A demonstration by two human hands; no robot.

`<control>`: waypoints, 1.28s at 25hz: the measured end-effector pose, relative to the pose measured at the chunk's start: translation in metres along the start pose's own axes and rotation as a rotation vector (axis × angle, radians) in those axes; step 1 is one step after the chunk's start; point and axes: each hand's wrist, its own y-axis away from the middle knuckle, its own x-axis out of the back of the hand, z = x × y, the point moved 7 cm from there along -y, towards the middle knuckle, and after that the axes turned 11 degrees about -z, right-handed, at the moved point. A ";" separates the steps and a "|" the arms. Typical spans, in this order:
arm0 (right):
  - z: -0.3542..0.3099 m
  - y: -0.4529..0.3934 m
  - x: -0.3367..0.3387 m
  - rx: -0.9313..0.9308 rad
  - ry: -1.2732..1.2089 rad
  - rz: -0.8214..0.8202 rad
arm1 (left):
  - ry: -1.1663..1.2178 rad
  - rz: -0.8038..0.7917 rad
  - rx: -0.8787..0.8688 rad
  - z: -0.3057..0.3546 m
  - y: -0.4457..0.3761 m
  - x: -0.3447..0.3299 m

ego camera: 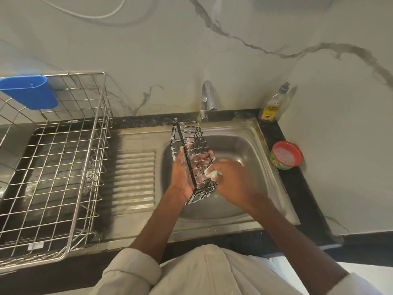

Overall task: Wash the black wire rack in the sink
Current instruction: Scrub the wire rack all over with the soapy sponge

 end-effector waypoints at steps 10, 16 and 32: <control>-0.002 0.008 -0.001 -0.037 -0.080 0.202 | 0.078 0.025 -0.045 -0.005 -0.004 -0.001; -0.024 0.003 -0.006 0.065 -0.711 -0.125 | 0.177 0.011 0.019 -0.008 -0.009 -0.001; -0.013 0.004 -0.005 0.062 -0.183 0.227 | 0.116 0.093 -0.095 0.001 -0.011 0.024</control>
